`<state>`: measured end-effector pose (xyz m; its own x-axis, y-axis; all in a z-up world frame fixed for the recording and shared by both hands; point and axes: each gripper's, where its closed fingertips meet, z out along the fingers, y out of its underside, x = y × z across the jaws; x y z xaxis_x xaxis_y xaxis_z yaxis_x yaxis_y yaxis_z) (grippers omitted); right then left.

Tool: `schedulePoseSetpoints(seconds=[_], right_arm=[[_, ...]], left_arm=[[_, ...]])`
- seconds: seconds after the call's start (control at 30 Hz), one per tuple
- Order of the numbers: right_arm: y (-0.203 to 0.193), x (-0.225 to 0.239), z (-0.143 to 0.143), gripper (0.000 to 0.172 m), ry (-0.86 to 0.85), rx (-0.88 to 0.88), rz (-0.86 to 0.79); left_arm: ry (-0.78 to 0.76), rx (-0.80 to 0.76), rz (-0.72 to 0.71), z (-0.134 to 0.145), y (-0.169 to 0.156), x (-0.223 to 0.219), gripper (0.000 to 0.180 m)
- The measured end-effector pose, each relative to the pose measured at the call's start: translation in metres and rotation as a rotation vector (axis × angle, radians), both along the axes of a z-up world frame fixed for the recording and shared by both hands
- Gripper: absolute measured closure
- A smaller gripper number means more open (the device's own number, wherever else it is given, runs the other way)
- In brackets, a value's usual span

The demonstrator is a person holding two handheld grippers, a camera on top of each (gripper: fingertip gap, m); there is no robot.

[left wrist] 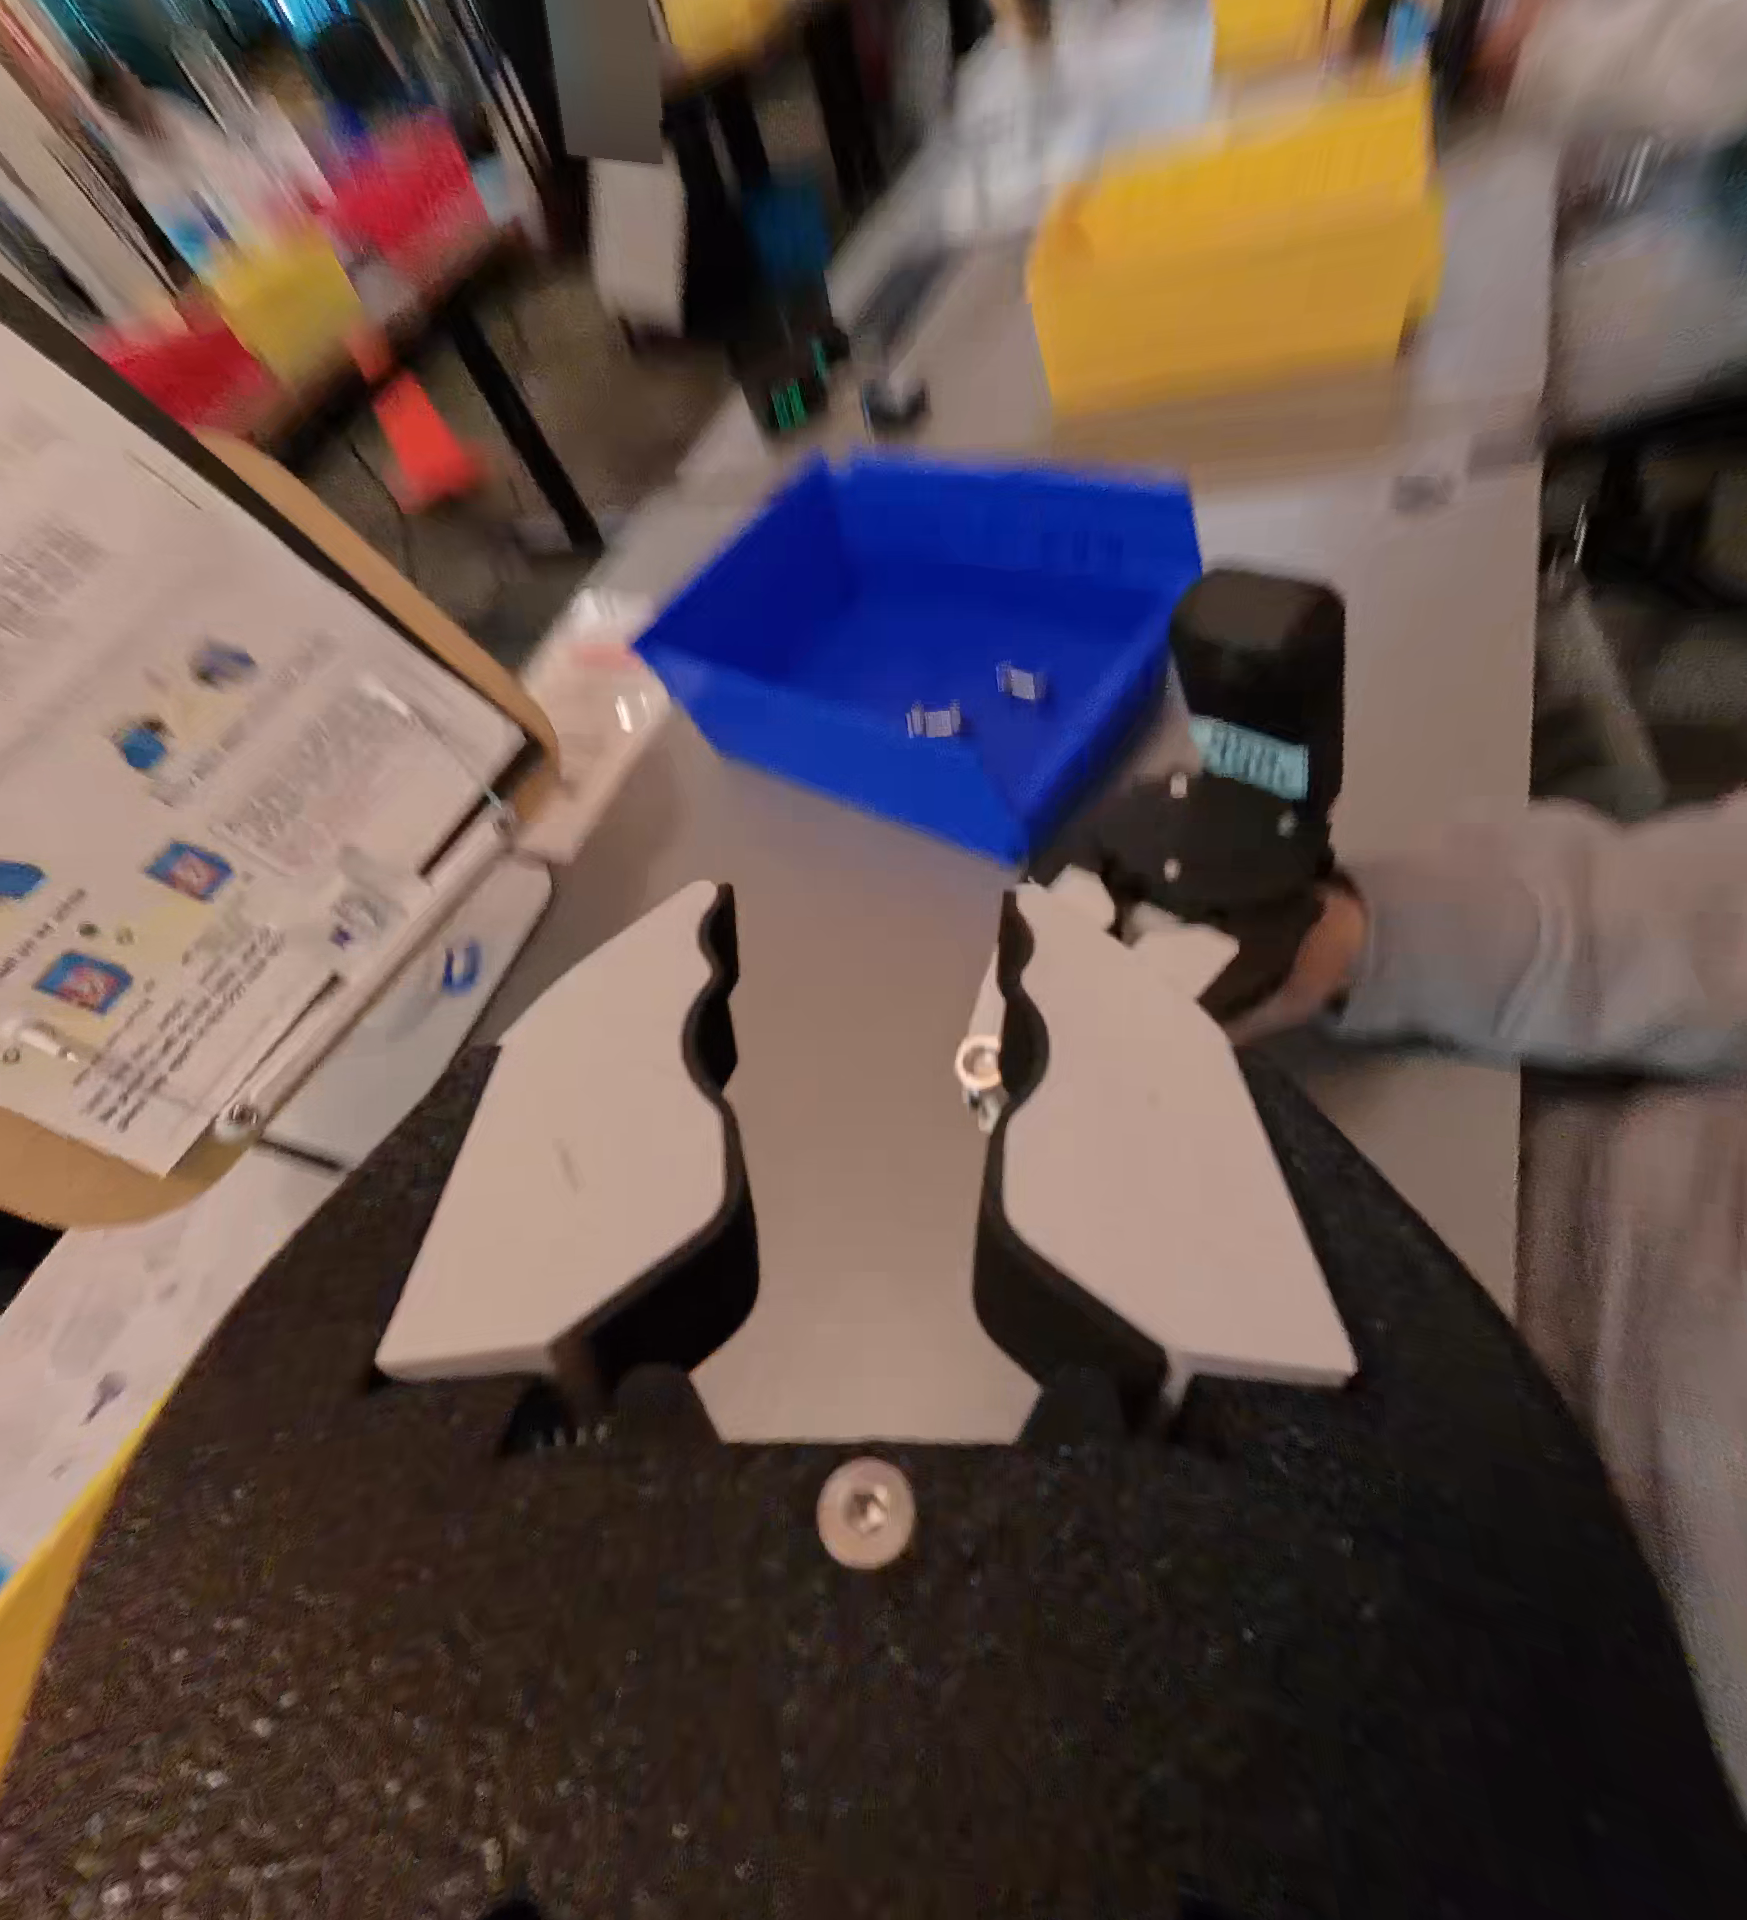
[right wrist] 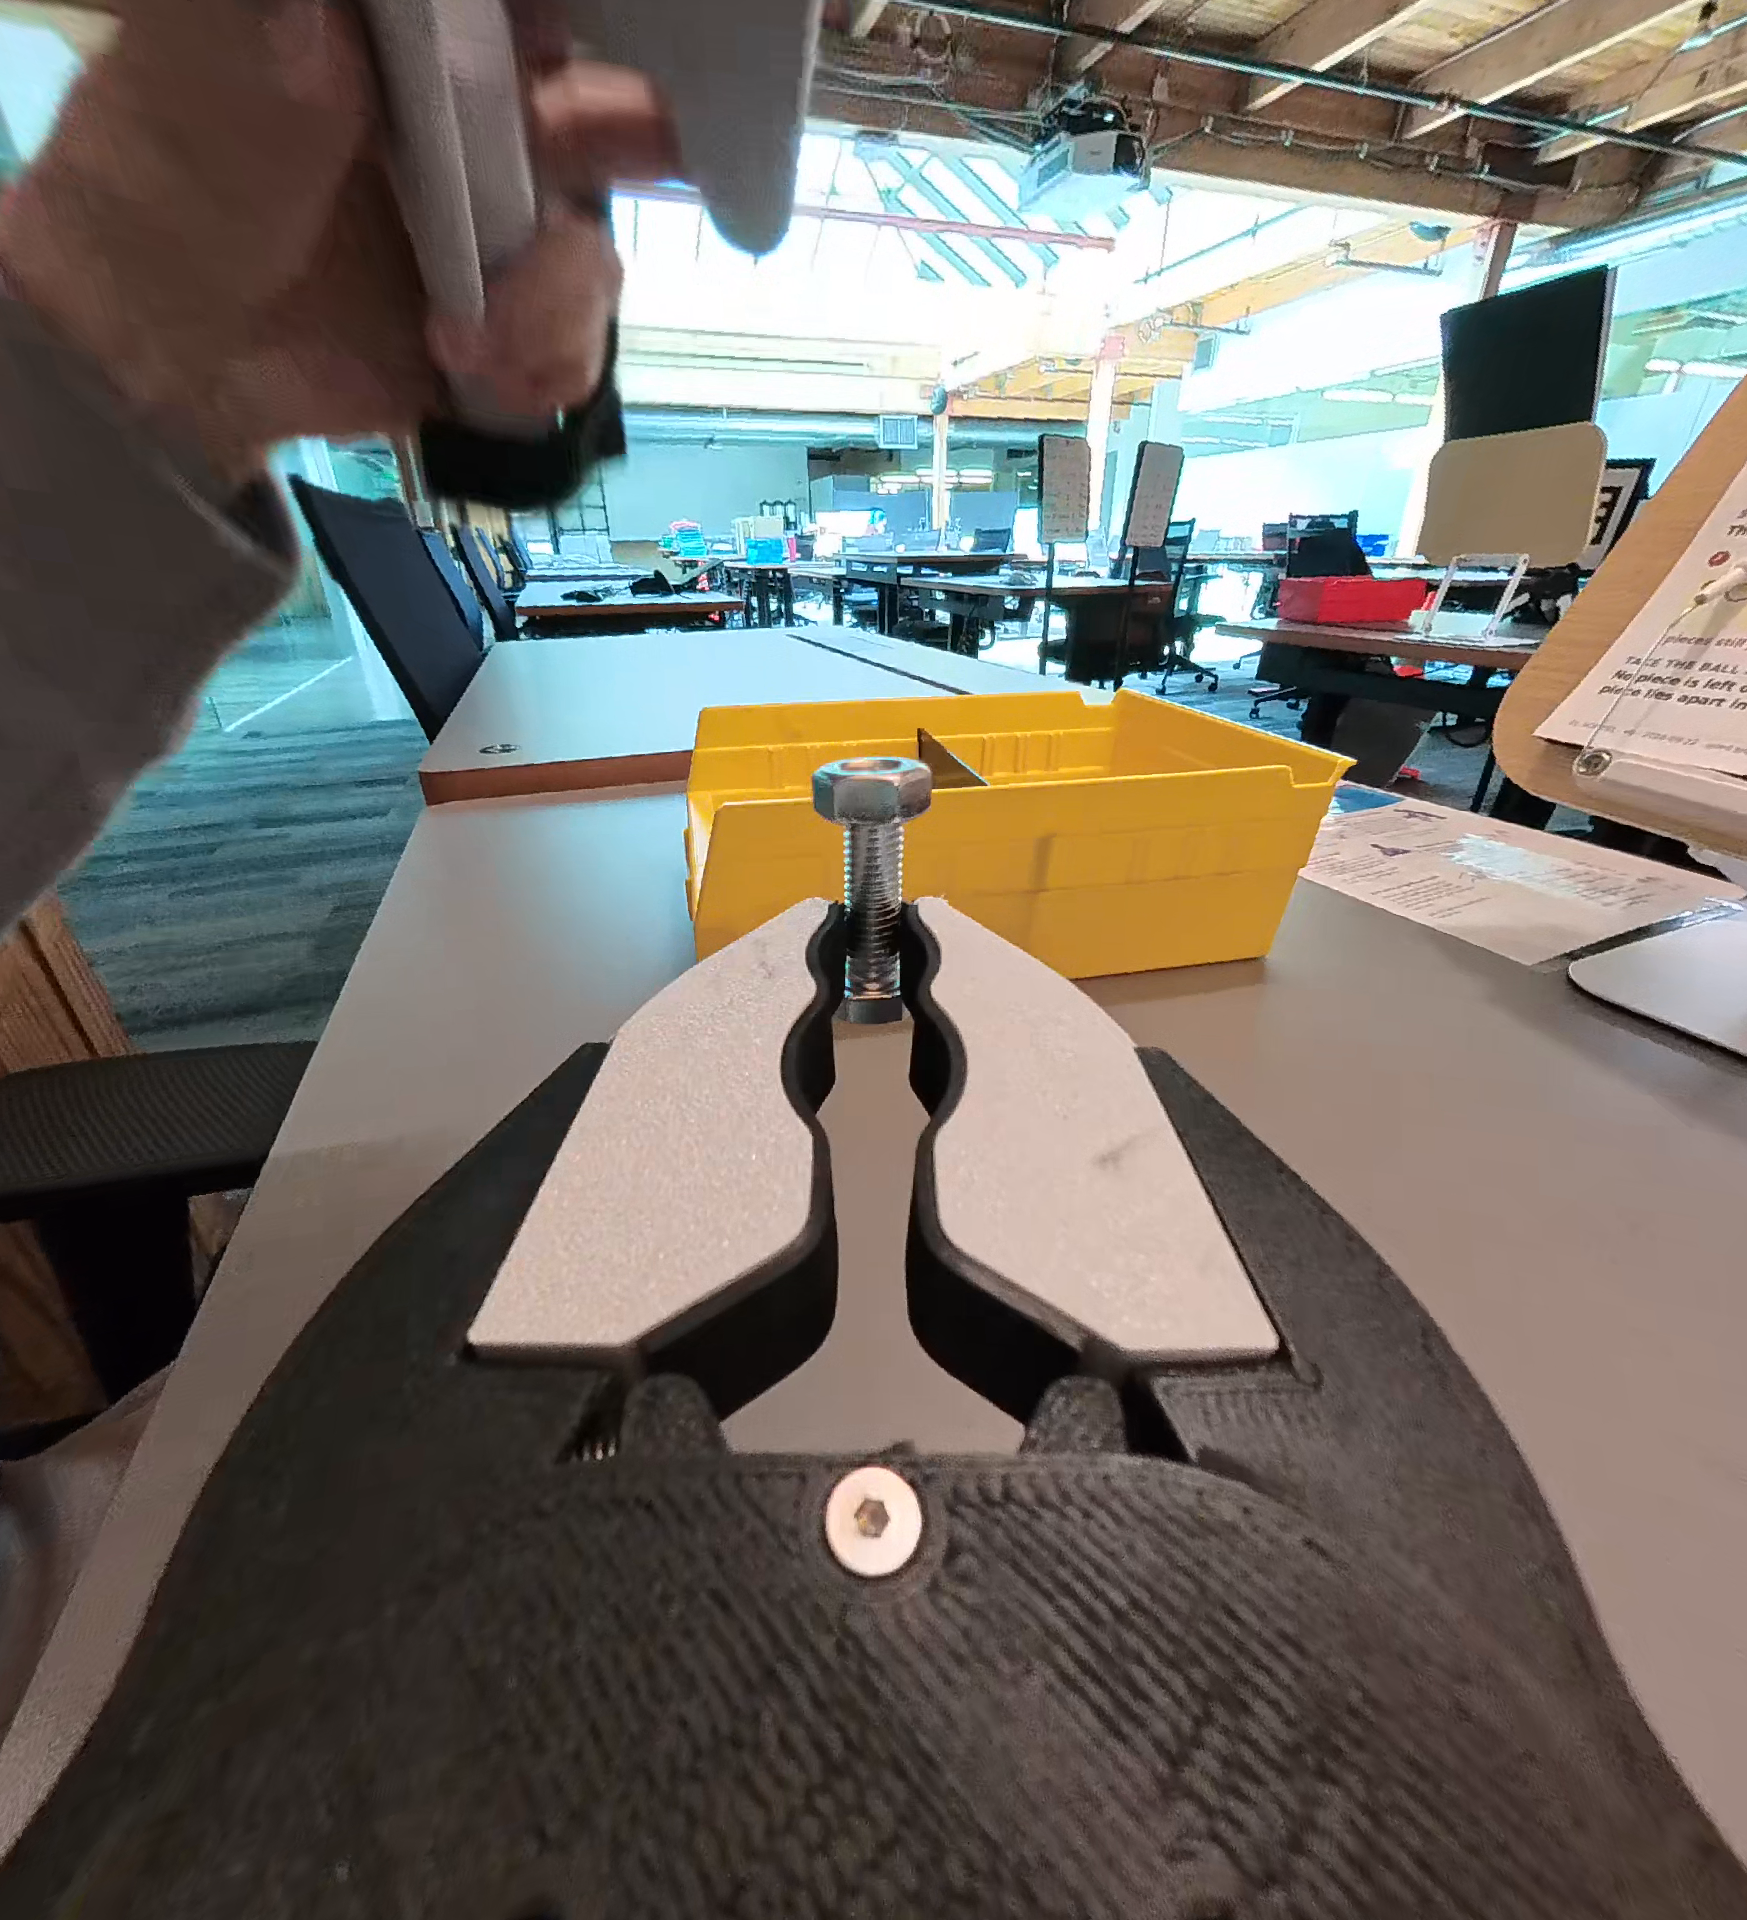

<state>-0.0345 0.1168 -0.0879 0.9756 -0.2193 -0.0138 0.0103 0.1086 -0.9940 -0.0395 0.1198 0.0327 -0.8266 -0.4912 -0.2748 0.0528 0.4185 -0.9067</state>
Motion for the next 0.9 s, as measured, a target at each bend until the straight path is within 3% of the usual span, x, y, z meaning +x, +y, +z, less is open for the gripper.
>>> schedulePoseSetpoints(seconds=[0.03, 0.1, 0.23, 0.33, 0.43, 0.67, 0.9], right_arm=[[-0.001, 0.001, 0.0, 0.162, 0.001, 0.003, -0.005], [-0.002, 0.002, 0.001, 0.163, 0.002, 0.014, -0.018], [-0.007, 0.007, 0.005, 0.163, 0.023, 0.052, -0.033], [-0.011, 0.009, 0.005, 0.163, 0.026, 0.059, -0.05], [-0.01, 0.008, 0.004, 0.163, 0.028, 0.055, -0.041], [-0.005, 0.003, 0.003, 0.163, 0.024, 0.04, -0.007], [-0.004, 0.0, 0.004, 0.163, 0.019, 0.046, 0.012]], left_arm=[[-0.043, -0.096, 0.008, -0.003, 0.006, -0.001, 0.131], [-0.035, -0.189, 0.051, -0.026, 0.018, -0.002, 0.118], [-0.007, -0.308, 0.157, -0.066, 0.028, -0.006, 0.121], [0.012, -0.441, 0.173, -0.08, 0.019, -0.005, 0.123], [0.106, -0.46, 0.168, -0.099, 0.006, 0.002, 0.118], [0.119, -0.468, 0.128, -0.101, -0.019, 0.009, 0.118], [0.113, -0.516, 0.169, -0.094, -0.014, 0.017, 0.128]])
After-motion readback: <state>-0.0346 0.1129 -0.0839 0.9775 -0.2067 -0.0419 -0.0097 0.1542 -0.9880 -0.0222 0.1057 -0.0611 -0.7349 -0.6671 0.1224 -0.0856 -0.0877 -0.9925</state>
